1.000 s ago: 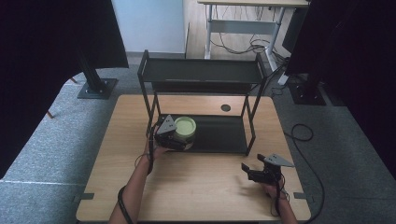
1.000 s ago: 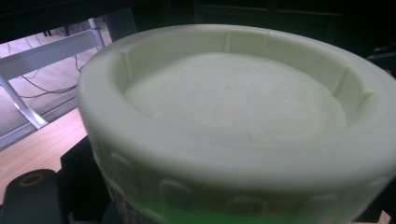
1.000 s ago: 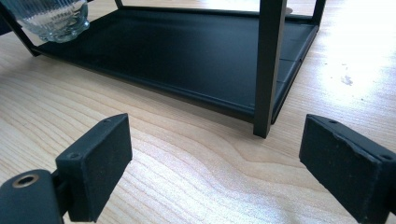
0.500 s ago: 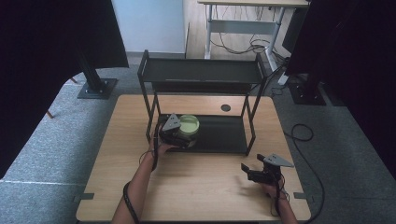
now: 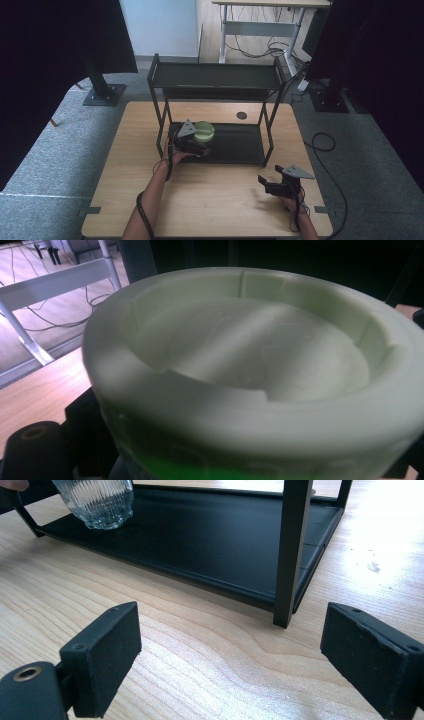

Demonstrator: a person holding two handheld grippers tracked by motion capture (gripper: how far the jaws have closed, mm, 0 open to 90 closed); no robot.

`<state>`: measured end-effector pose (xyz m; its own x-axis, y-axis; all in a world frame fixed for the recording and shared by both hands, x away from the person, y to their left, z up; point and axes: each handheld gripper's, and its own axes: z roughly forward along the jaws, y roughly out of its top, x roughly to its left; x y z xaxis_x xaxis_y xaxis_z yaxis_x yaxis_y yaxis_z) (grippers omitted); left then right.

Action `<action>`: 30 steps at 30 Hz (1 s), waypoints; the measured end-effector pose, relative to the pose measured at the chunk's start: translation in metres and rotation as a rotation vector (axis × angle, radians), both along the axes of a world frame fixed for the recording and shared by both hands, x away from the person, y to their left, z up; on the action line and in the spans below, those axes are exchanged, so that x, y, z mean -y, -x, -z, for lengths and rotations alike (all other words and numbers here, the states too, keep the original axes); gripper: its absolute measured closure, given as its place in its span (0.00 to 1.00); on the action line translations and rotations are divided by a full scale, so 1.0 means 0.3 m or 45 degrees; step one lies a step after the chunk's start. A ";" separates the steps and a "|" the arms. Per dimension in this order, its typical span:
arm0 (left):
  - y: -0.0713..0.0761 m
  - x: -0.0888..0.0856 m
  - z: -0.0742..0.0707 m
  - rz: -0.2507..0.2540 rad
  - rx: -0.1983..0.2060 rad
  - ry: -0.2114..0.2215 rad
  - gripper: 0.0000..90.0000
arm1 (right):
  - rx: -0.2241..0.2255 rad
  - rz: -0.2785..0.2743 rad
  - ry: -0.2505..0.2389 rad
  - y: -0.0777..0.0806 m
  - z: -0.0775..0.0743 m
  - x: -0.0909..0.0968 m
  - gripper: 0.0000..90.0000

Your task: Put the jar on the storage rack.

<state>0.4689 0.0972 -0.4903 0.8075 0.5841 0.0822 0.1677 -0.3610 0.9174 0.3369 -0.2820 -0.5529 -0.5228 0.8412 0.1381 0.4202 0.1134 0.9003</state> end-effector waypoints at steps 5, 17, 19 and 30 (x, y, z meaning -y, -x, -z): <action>-0.009 0.003 0.023 -0.023 -0.011 -0.018 0.12 | 0.001 -0.001 0.000 0.000 0.000 0.000 0.10; 0.006 -0.039 0.063 -0.067 -0.032 0.107 0.12 | 0.003 0.000 0.004 0.002 0.000 -0.003 0.10; 0.008 -0.036 0.061 -0.075 -0.036 0.103 0.12 | 0.003 0.000 0.005 0.002 0.000 -0.004 0.10; 0.008 -0.036 0.062 -0.079 -0.048 0.103 0.12 | 0.005 0.007 -0.002 0.003 0.000 -0.002 0.10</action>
